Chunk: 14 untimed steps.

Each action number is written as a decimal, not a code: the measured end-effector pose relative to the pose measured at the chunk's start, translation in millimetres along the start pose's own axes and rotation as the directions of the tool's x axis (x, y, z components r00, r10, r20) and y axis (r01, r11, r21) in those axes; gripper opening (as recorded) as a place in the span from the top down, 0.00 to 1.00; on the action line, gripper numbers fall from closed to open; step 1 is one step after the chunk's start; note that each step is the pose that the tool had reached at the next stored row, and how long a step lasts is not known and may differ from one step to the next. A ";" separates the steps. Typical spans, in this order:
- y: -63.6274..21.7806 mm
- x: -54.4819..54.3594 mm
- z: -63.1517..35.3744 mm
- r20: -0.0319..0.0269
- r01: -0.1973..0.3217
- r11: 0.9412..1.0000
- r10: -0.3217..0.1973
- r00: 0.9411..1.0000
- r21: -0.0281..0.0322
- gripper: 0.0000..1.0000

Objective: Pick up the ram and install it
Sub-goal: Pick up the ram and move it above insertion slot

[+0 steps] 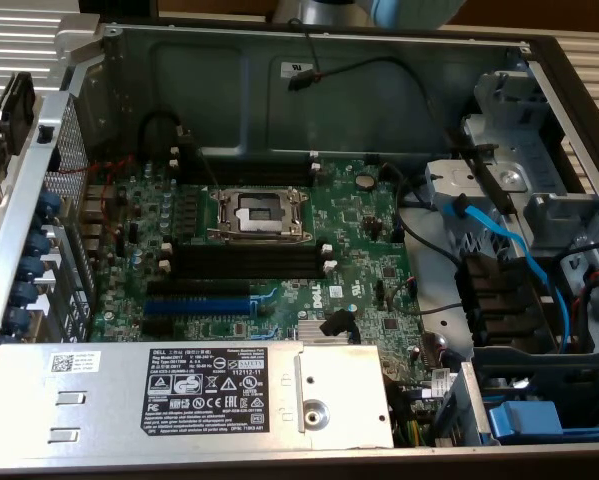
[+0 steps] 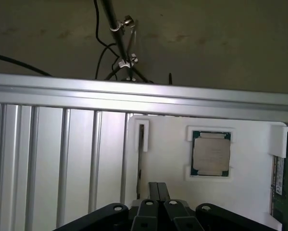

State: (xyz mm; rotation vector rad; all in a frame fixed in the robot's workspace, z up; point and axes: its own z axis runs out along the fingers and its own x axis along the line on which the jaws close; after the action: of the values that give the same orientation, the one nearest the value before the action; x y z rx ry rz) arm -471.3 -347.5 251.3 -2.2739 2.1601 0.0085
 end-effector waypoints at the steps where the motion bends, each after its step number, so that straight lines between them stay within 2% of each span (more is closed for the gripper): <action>1: -0.6 1.2 3.6 0.000 0.000 1.000 0.000 1.000 0.000 0.90; 4: -0.7 3.5 12.8 0.000 0.000 1.000 0.000 1.000 0.002 0.90; 14: -0.8 3.6 13.2 -0.001 0.000 1.000 0.000 1.000 0.002 0.90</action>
State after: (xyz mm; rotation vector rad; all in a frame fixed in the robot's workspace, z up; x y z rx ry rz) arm -470.4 -351.0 238.1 -2.2732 2.1594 0.0044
